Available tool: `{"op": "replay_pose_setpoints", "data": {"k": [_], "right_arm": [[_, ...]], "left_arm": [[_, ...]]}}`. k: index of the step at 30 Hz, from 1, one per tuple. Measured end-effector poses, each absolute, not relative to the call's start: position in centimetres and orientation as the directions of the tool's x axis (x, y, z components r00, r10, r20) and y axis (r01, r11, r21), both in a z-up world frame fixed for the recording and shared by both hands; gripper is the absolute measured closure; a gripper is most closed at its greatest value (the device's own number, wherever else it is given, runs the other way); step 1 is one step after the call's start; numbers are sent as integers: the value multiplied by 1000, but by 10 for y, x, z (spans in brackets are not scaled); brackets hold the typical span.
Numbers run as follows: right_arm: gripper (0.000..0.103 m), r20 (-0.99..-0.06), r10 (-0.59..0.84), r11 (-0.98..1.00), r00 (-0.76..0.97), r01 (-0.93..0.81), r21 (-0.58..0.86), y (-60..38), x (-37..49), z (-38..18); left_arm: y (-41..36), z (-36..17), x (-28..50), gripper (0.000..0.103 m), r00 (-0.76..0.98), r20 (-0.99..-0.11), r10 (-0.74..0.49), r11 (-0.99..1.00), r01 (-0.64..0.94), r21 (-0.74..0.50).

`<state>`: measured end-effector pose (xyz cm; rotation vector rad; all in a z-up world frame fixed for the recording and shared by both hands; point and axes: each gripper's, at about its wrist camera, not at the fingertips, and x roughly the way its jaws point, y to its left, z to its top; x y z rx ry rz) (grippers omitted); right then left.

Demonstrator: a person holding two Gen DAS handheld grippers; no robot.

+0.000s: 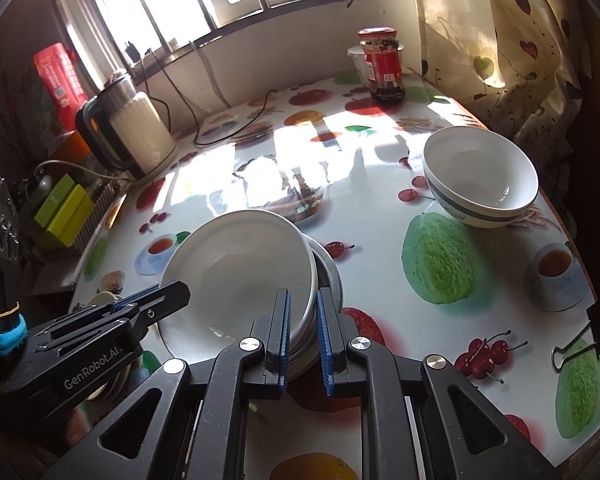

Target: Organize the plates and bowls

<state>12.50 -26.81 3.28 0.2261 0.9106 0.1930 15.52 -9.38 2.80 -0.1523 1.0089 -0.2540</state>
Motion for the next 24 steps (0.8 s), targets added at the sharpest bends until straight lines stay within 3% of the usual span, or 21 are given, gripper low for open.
{"op": "replay_pose_setpoints", "data": {"k": [24], "right_arm": [[89, -763, 260, 960, 592, -72, 271, -266, 127, 30]], "left_arm": [[-95, 25, 158, 91, 501, -820, -277, 961, 132, -244]]}}
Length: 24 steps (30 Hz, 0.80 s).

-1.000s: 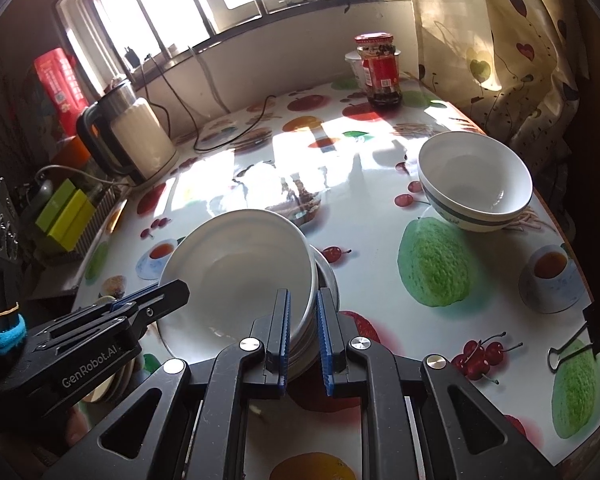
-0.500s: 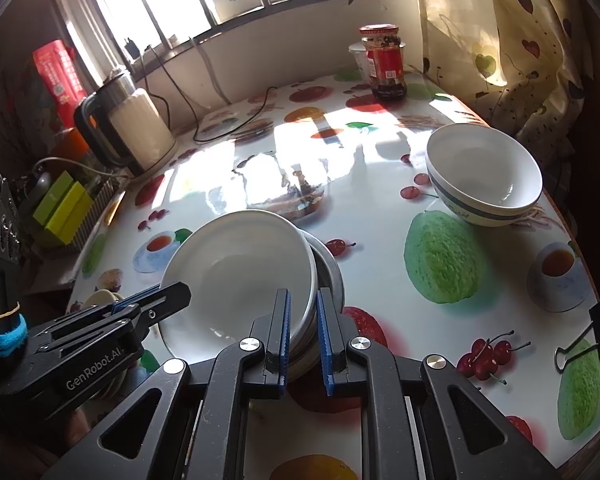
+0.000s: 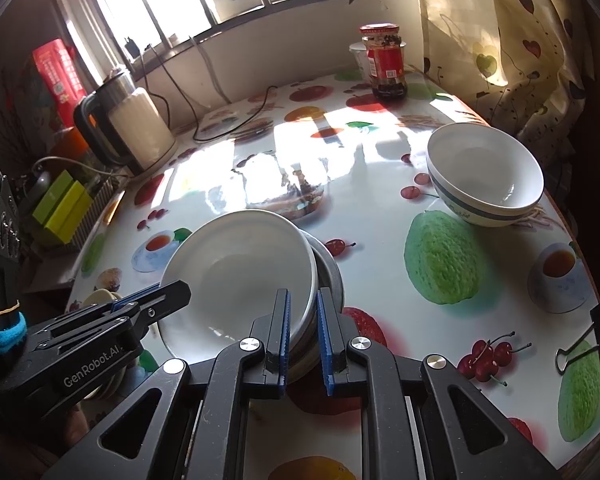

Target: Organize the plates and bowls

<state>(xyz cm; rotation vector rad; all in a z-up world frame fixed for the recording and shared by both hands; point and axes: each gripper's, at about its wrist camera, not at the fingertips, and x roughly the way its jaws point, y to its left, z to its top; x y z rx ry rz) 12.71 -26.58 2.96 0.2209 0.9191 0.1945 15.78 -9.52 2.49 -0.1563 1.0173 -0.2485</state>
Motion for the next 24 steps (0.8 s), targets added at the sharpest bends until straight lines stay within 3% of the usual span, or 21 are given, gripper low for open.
{"op": "replay_pose_setpoints", "data": {"k": [9, 15, 19, 24], "right_arm": [[88, -758, 257, 960, 599, -70, 270, -266, 128, 30], [81, -750, 255, 960, 610, -67, 272, -270, 126, 36], [76, -739, 252, 961, 625, -69, 269, -271, 124, 42], [72, -731, 241, 962, 639, -58, 266, -276, 122, 47]], "left_arm": [[-96, 26, 158, 91, 507, -819, -270, 963, 138, -232], [-95, 36, 156, 90, 535, -808, -249, 969, 140, -206], [-95, 45, 154, 83, 554, -798, -238, 971, 141, -192], [-98, 55, 151, 81, 571, -787, -233, 972, 153, -177]]}}
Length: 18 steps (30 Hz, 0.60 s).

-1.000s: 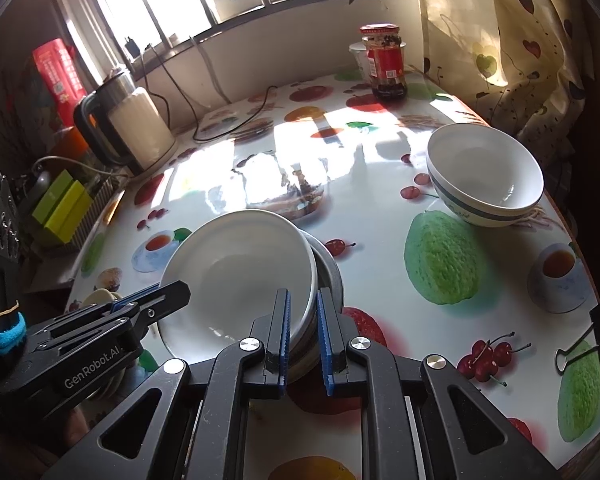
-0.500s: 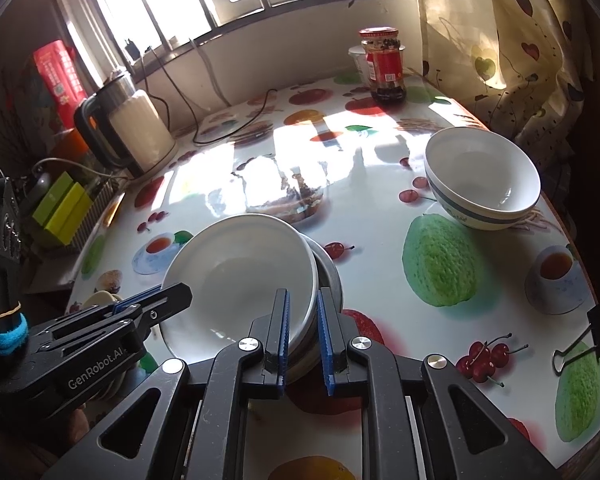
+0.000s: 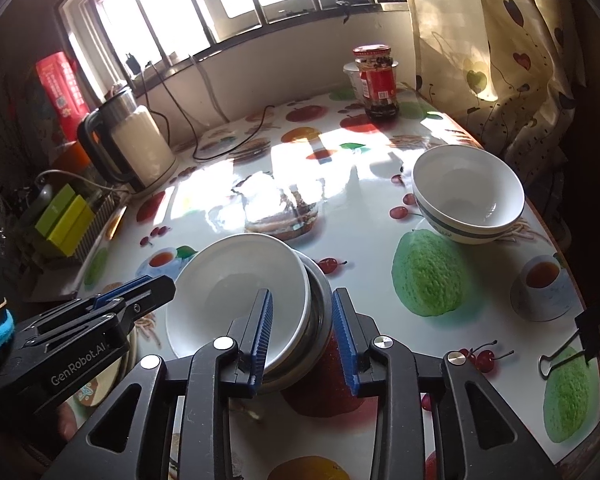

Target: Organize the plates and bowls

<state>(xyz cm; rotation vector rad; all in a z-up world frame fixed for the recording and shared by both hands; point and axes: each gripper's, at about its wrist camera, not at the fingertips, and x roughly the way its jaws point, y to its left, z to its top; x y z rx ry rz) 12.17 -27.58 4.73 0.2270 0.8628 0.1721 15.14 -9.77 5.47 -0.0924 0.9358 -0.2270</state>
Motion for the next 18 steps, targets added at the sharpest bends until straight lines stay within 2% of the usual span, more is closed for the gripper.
{"op": "replay_pose_setpoints", "data": {"k": [6, 18], "right_arm": [[67, -714, 218, 964, 665, -32, 264, -290, 119, 54], [67, -702, 153, 965, 695, 48, 258, -328, 123, 62]], "left_arm": [[-105, 63, 153, 79, 585, -777, -232, 972, 165, -166], [-136, 72, 167, 79, 590, -768, -249, 966, 214, -148]]}}
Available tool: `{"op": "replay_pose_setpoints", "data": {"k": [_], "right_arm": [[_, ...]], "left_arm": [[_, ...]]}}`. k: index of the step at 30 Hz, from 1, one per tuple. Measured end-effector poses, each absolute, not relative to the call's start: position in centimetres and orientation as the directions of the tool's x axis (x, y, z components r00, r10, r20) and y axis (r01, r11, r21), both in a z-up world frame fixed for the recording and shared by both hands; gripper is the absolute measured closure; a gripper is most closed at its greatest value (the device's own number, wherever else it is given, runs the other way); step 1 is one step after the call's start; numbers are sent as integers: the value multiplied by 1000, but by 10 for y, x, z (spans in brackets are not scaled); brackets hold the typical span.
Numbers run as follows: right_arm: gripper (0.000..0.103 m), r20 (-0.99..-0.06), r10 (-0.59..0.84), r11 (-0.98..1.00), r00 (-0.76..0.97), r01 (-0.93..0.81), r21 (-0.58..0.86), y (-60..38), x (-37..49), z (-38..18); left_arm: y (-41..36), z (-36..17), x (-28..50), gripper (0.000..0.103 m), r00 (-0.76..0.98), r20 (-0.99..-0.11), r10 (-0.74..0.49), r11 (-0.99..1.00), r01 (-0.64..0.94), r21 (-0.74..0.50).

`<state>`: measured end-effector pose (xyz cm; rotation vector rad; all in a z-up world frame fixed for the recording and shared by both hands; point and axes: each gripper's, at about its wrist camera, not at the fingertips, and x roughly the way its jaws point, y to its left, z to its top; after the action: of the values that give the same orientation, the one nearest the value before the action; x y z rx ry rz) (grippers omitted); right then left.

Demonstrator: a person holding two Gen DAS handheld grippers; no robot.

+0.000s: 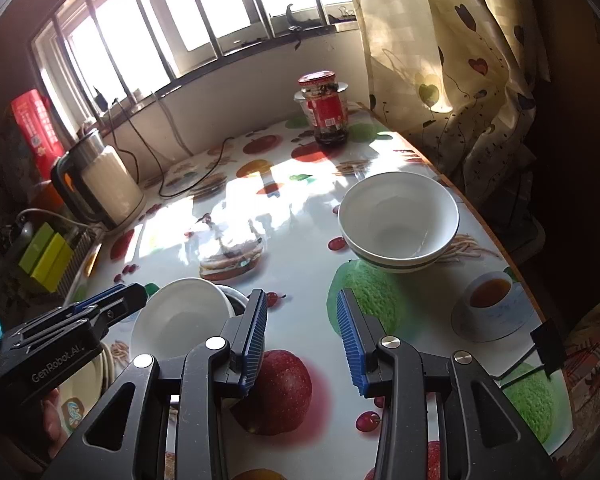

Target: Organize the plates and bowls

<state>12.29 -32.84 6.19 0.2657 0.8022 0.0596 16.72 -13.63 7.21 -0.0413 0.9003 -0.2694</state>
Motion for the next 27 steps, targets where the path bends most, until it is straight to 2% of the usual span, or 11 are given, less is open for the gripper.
{"op": "replay_pose_setpoints", "data": {"k": [17, 27], "right_arm": [[67, -705, 75, 966, 705, 123, 226, -378, 140, 61], [66, -716, 22, 963, 697, 178, 202, -410, 154, 56]], "left_arm": [[-191, 75, 192, 79, 600, -757, -259, 950, 300, -88], [-217, 65, 219, 79, 547, -763, -345, 926, 332, -180]]}}
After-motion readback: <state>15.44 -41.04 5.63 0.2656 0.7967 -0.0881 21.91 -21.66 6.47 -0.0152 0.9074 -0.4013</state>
